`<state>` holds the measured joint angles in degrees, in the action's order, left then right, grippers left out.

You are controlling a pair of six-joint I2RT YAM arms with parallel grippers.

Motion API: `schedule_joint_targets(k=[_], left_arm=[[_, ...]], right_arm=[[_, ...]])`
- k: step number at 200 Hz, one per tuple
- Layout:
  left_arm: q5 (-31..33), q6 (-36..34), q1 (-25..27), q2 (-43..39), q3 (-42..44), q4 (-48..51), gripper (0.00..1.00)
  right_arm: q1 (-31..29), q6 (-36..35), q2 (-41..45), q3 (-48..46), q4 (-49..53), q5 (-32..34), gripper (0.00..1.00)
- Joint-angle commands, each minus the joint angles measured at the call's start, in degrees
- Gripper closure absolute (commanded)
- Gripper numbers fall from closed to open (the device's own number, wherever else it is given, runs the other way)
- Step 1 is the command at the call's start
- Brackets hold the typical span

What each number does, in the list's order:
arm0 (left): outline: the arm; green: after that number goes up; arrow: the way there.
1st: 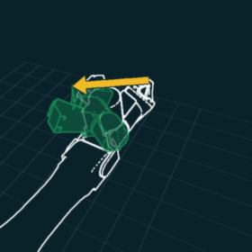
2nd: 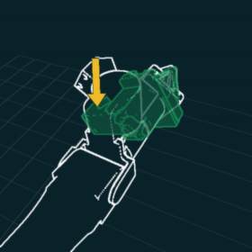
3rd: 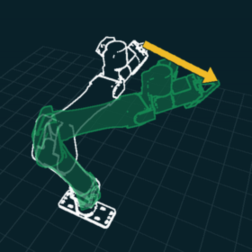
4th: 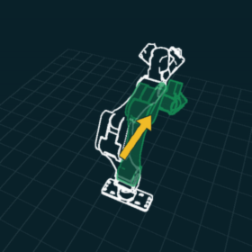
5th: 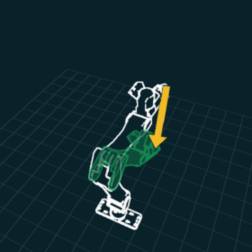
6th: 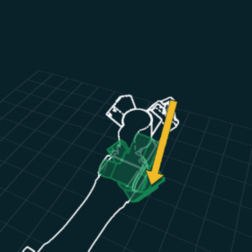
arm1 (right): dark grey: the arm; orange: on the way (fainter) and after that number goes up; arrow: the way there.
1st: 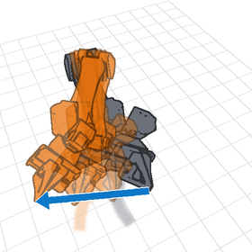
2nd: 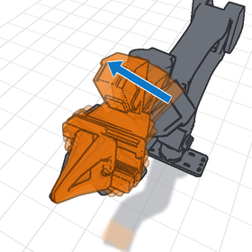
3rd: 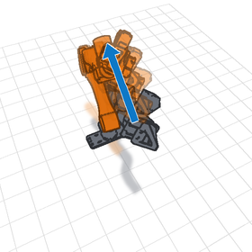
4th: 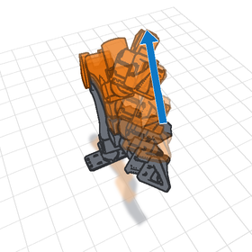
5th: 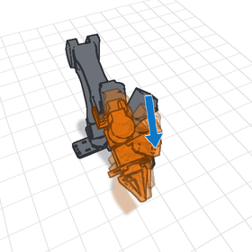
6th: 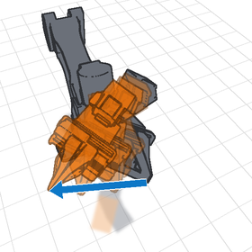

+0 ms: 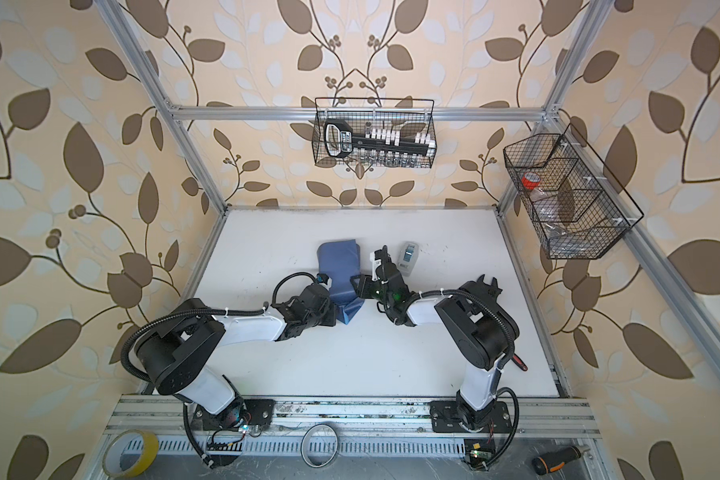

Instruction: Wrap the gift box in paper

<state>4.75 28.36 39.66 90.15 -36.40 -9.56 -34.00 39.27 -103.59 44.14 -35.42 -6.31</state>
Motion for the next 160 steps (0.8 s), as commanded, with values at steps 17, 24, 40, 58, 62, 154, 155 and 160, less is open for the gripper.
schedule_joint_targets(k=[17,24,40,58,62,154,155,160], left_arm=[[-2.38,0.76,-0.70,-11.25,1.37,3.81,0.47],[-2.10,0.89,-0.76,-13.08,1.65,4.77,0.45],[-1.94,1.53,-1.39,-17.26,2.21,6.57,0.41],[-2.34,2.65,-3.21,-21.44,2.82,7.99,0.36],[-2.46,2.97,-3.68,-22.23,2.99,8.34,0.35],[-5.17,-1.05,-9.99,-17.99,-6.98,15.99,0.13],[-5.22,-0.99,-10.11,-17.81,-7.13,15.98,0.13],[-5.83,-0.71,-10.65,-16.74,-7.99,15.98,0.13]], right_arm=[[0.42,0.20,-0.13,-0.84,5.93,-1.74,0.51],[0.69,0.28,0.54,-0.48,6.18,-2.11,0.50],[1.25,0.37,2.21,0.53,6.91,-3.09,0.46],[1.86,-0.39,5.47,1.02,8.64,-3.18,0.42],[1.93,-0.64,6.21,1.10,8.99,-3.18,0.41],[-3.74,-7.90,22.43,-10.73,19.39,5.81,0.36],[-3.72,-7.85,22.40,-10.74,19.32,5.79,0.36],[-3.75,-7.63,22.31,-10.85,18.90,5.56,0.36]])
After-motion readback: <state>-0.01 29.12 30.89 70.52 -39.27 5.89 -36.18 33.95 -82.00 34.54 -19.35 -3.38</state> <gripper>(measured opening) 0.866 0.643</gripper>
